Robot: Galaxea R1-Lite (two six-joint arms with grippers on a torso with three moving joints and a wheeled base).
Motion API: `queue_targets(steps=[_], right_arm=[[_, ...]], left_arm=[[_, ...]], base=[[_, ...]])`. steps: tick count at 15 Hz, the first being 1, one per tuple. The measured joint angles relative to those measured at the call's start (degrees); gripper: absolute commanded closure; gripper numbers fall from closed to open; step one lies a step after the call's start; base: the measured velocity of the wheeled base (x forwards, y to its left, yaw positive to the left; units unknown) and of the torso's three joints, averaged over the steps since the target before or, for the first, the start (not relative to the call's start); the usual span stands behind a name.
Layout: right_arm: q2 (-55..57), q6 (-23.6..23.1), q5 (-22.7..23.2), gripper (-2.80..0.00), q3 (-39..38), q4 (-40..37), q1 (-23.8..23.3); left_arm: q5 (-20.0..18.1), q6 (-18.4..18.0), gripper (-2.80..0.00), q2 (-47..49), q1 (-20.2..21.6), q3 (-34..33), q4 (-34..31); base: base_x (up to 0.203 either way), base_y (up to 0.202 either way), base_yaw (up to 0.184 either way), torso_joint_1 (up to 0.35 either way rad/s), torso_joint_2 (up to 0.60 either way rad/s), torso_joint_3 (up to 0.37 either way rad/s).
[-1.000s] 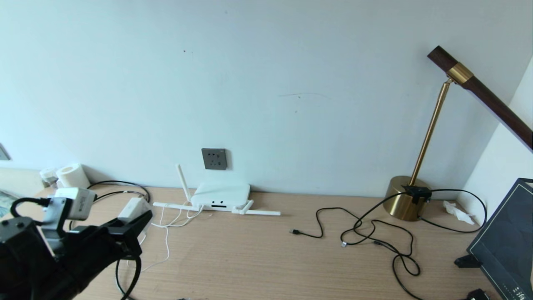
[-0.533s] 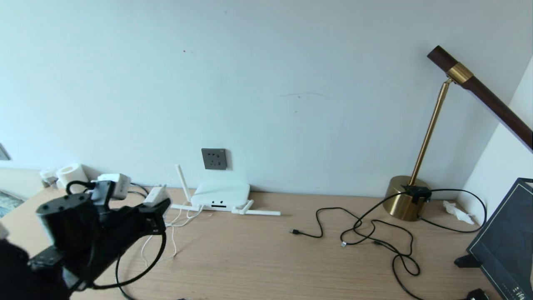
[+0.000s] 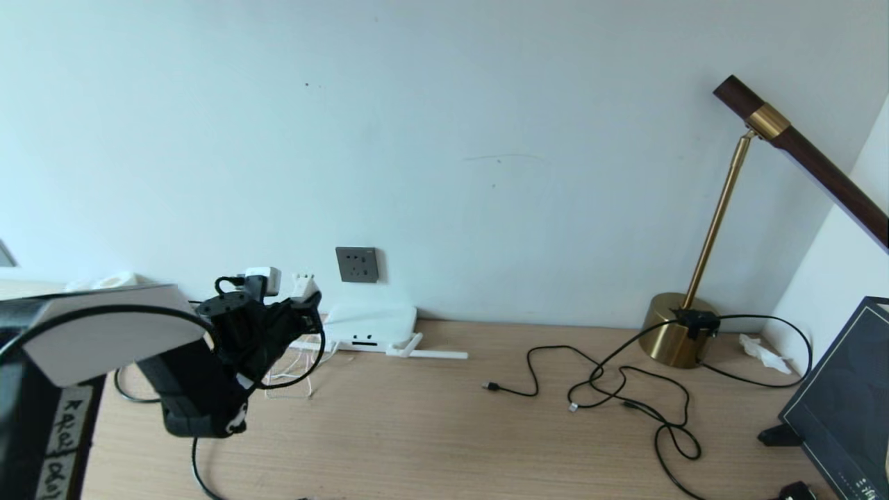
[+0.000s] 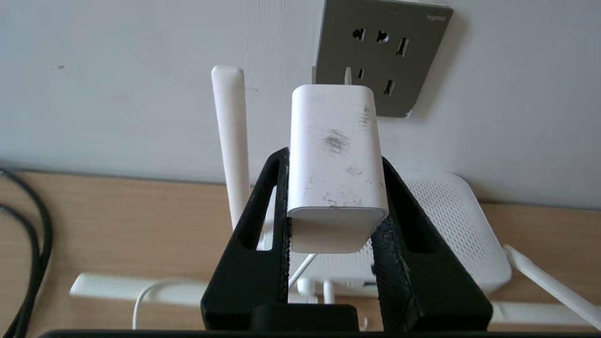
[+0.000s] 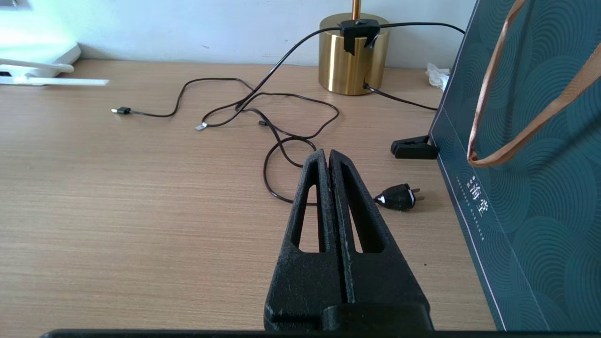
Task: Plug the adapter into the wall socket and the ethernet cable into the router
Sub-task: Plug plug into socket
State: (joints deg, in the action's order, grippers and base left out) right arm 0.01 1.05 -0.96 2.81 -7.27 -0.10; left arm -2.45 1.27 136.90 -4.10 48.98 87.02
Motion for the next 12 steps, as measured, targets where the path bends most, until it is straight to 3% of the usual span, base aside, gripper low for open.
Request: queue_targets(steps=[5,12], right_arm=[[0.0,0.0,0.0,0.0,0.0,0.0,0.0],[0.0,0.0,0.0,0.0,0.0,0.0,0.0]], left_arm=[[-2.3,-0.1,0.0,8.2,-0.5,12.8,0.2],[-1.4,-0.5,0.0,12.3,-2.8,19.5,0.2]], base=[[0.0,0.0,0.0,0.0,0.0,0.0],[0.0,0.0,0.0,0.0,0.0,0.0]])
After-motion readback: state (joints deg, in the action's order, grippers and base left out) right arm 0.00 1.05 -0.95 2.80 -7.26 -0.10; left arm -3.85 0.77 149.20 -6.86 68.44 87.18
